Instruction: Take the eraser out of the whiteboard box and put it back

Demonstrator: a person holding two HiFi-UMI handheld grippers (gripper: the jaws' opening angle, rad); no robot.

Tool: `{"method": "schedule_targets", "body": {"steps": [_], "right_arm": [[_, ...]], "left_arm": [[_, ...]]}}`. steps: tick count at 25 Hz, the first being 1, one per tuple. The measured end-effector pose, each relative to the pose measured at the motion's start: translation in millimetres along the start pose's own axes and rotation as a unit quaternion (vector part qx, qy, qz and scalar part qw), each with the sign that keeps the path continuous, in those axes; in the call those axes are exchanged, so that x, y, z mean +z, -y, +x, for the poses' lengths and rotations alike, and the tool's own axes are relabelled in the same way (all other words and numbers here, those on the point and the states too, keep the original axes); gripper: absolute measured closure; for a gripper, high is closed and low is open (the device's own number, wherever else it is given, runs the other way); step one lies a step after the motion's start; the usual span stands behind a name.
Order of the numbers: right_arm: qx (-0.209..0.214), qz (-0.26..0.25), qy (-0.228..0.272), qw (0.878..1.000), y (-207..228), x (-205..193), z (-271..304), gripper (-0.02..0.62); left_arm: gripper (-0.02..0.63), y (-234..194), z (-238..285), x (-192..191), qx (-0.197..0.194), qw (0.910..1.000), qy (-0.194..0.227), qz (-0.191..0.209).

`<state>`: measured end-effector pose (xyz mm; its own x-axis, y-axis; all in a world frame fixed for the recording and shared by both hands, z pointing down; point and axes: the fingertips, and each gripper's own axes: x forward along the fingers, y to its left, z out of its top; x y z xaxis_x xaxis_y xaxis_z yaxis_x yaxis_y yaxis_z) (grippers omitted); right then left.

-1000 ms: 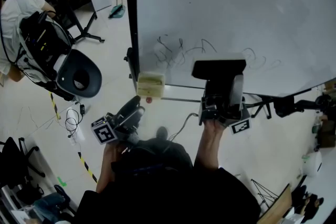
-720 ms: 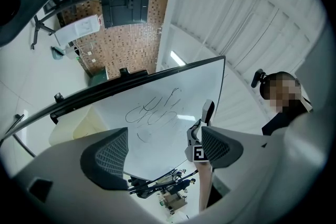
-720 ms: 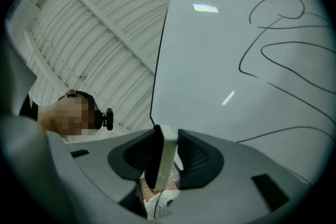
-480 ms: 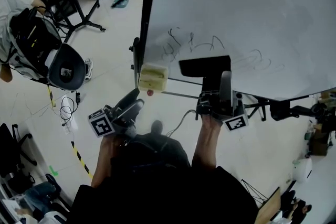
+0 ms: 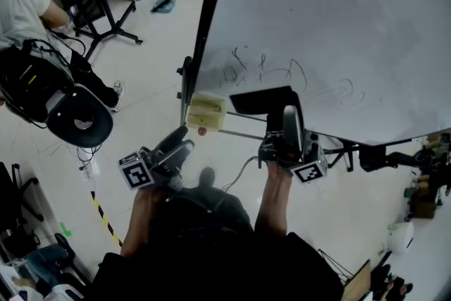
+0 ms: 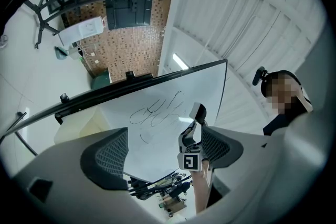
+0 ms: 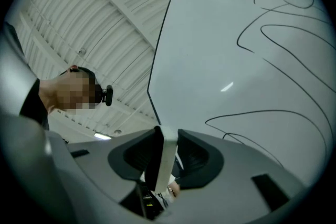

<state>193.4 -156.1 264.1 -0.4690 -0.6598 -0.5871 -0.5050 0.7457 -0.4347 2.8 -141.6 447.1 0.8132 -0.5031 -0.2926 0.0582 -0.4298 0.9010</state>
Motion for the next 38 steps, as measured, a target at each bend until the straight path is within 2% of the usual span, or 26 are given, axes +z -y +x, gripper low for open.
{"method": "schedule_targets", "body": {"steps": [3,6,11,16,23,27,31,36,38], "right_arm": [[-0.003,-0.017,-0.025,1.0,2.8,-12.6,0.7,0.437],[-0.008,-0.01,-0.044,0.999,11.2,-27.0,-7.0,0.436],[-0.019,-0.042,-0.081,0.996,18.5,-42.6,-9.9,0.437],[-0.027,-0.047,-0.096,0.994,24.4,-54.9,-10.0,0.437],[-0.031,-0.062,-0.12,0.99,30.9,-65.4,-13.5,0.437],[-0.033,-0.075,-0.139,0.987,33.5,-74.7,-13.7,0.437],[-0.034,-0.081,-0.151,0.985,36.9,-83.4,-14.2,0.437],[-0.039,-0.092,-0.171,0.98,40.8,-93.2,-16.6,0.437],[-0.04,-0.098,-0.179,0.978,43.4,-97.8,-17.7,0.437]], "left_arm": [[0.178,-0.6,-0.3,2.4,0.002,1.0,-0.001,0.005],[0.178,-1.3,-1.3,3.7,0.003,1.0,0.003,0.004],[0.178,-3.3,-1.0,1.3,0.001,1.0,0.0,-0.008],[0.178,-4.9,-4.1,6.3,0.018,0.9998,-0.004,0.012],[0.178,-2.5,3.0,4.7,0.0,1.0,0.002,-0.005],[0.178,-10.5,-1.6,2.9,0.014,0.9999,-0.004,-0.004],[0.178,-7.4,-0.6,8.9,0.021,0.9996,-0.008,0.018],[0.178,-8.5,-1.7,4.4,0.014,0.9999,-0.003,-0.01],[0.178,-9.9,-1.6,4.7,0.015,0.9998,-0.004,-0.009]]}}
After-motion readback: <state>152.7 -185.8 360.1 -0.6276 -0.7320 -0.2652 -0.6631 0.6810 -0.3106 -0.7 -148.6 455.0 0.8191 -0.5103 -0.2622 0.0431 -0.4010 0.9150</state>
